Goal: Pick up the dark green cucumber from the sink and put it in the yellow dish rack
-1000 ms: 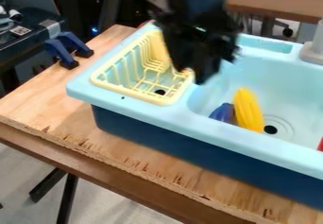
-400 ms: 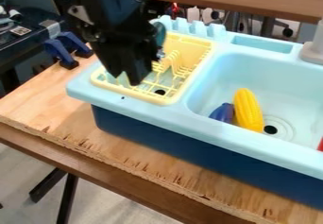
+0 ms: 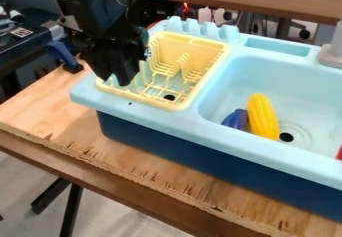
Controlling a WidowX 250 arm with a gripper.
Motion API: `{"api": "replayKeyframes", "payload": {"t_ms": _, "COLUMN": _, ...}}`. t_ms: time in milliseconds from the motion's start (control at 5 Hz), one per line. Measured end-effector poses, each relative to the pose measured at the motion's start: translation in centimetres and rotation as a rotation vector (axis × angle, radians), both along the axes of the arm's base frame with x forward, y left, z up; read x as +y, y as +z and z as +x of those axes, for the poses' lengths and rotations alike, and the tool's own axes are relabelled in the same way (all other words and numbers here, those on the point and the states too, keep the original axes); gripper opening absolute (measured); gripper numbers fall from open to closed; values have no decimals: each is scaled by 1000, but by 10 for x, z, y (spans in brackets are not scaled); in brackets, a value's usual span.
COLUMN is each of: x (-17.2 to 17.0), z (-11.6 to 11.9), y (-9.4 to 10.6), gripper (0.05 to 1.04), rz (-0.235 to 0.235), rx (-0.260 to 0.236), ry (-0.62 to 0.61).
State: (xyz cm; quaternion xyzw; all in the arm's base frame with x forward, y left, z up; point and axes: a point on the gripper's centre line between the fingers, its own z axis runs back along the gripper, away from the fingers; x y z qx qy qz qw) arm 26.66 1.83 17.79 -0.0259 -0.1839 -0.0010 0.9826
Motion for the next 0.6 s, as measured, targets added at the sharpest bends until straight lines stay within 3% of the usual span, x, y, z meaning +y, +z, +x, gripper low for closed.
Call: {"api": "replayKeyframes", "payload": {"t_ms": 600, "x": 14, "z": 48, "y": -45, "gripper": 477, "rz": -79, "rx": 67, "ry": -7}}
